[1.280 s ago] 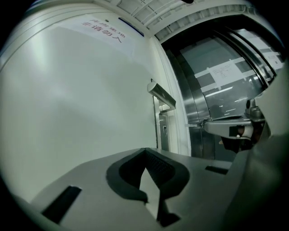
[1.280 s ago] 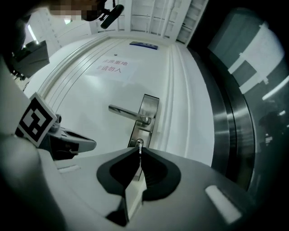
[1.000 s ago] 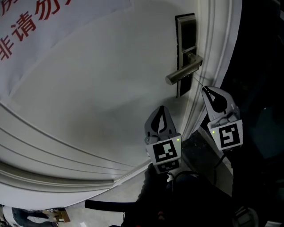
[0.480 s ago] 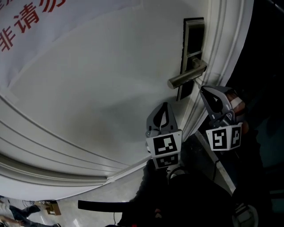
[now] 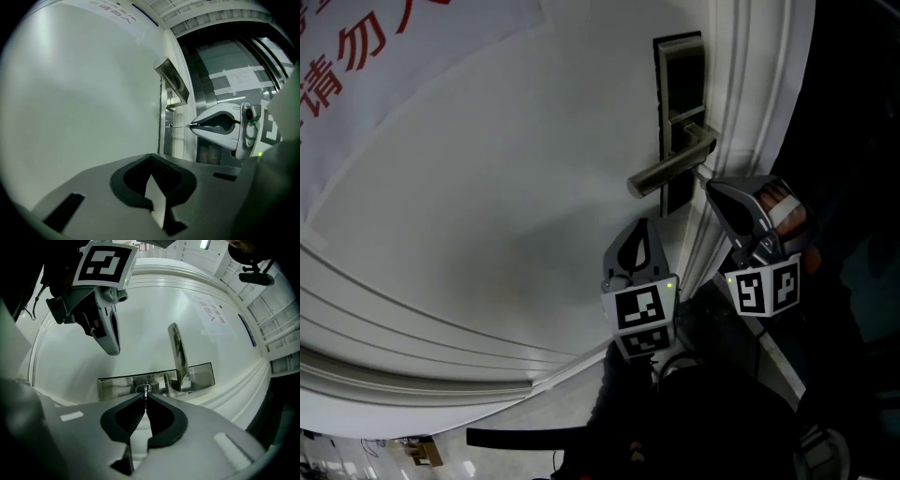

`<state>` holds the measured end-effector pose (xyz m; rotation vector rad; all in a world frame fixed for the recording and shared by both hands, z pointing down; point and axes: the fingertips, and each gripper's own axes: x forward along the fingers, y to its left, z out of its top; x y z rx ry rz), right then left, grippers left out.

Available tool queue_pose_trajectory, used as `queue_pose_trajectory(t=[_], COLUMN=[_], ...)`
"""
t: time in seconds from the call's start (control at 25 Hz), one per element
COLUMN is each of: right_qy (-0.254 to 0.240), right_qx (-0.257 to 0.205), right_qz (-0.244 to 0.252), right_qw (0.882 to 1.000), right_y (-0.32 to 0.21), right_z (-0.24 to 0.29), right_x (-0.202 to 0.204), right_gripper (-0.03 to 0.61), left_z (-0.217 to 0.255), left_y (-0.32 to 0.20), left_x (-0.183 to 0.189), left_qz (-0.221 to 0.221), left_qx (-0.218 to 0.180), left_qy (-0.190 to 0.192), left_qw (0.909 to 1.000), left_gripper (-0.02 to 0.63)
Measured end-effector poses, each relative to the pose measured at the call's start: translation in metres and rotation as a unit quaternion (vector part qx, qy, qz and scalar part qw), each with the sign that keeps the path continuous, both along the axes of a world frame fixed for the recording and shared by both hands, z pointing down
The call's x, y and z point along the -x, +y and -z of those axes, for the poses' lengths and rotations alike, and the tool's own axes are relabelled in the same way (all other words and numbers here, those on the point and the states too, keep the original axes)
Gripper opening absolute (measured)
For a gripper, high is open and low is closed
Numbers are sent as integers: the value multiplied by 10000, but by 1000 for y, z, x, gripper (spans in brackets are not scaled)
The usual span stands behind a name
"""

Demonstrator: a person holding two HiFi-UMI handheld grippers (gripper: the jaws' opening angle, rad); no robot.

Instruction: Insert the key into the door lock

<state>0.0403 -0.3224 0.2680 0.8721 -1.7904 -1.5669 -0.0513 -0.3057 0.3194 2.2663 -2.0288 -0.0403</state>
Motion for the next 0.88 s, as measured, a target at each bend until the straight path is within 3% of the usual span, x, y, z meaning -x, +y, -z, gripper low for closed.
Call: queue_pose_trajectory(t=[0.88], right_qy=[319], right_qx=[-288], right_qz=[-117], right_qw=[9990], right_y=[-4], right_z=[1], right_x=[7], right_gripper=[12], left_z=[0], left_y=[-1], left_x=[-4], left_qz=[-69], left_qx=[11], left_qy=[56], left_qw=[10000], left_gripper=[2])
